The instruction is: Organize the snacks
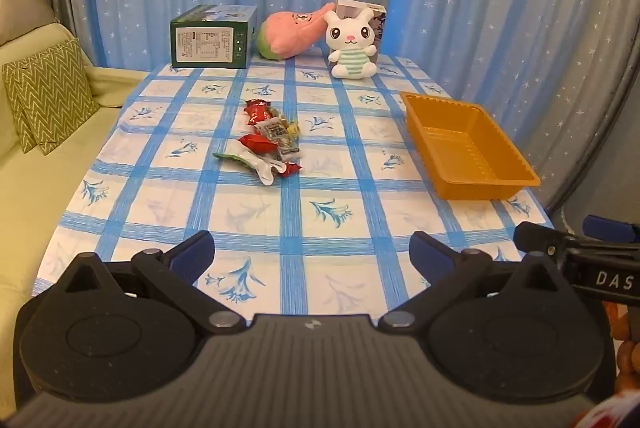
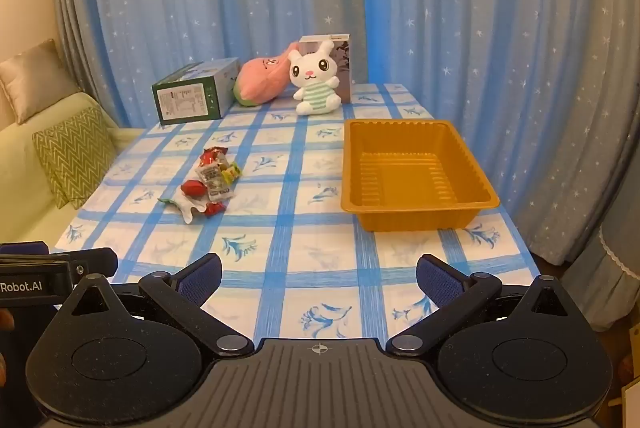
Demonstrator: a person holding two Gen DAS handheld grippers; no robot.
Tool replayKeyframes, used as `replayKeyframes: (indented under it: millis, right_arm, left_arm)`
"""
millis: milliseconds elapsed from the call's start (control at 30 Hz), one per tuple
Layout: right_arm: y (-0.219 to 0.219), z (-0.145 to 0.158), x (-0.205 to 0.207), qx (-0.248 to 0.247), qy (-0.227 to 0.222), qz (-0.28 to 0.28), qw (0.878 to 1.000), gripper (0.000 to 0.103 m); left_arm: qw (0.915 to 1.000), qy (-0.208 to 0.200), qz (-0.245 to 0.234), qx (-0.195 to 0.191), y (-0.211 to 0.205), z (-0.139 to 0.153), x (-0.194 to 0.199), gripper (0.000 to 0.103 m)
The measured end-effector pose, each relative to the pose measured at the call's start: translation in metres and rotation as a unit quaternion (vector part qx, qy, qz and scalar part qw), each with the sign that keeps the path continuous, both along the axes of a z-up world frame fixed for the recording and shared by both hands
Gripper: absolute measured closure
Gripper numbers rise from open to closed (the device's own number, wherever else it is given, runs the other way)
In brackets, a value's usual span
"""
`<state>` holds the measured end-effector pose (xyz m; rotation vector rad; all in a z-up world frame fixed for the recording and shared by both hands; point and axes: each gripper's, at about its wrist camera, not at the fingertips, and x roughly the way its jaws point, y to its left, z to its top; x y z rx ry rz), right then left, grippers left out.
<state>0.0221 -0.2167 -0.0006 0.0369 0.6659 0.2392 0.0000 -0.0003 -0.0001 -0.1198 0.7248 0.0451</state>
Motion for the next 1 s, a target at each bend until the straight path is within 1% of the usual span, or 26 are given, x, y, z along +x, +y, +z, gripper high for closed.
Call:
replayKeyframes:
  millis: [100,133,167,233,1000]
  right_arm:
    - [0.0011,0.0009,0.0006,-0.003,0.0,0.0,1.0,0.0]
    - [0.0016,0.0012,0.0008,-0.003,-0.001,0.0,1.0,0.0]
    - [0.0023,0.0014,0.0012,-0.003,-0.001,0.0,1.0,0.0]
    - [-0.0005,0.0026,0.0009,0.002,-0.005,-0.001,1.0,0.0]
    - [-0.0019,0.0022,0.0017,0.002,-0.005,-0.002,1.0,0.0]
  left_arm:
    - [1.0,0.003,0.002,0.004,-0.0023,0.0029,0.0025,0.0]
    - [0.9999,-0.013,0.0,0.002,-0.0014,0.0038,-0.0027,0.0]
    - [0.9999,-0.014,0.0,-0.001,-0.0012,0.0046,-0.0031,0.0]
    - [0.9999,-0.011,0.0,-0.011,0.0029,0.0044,-0.0018,0.0]
    - [0.9999,-0.012,-0.002,-0.006,0.0,0.0054,0.0009,0.0]
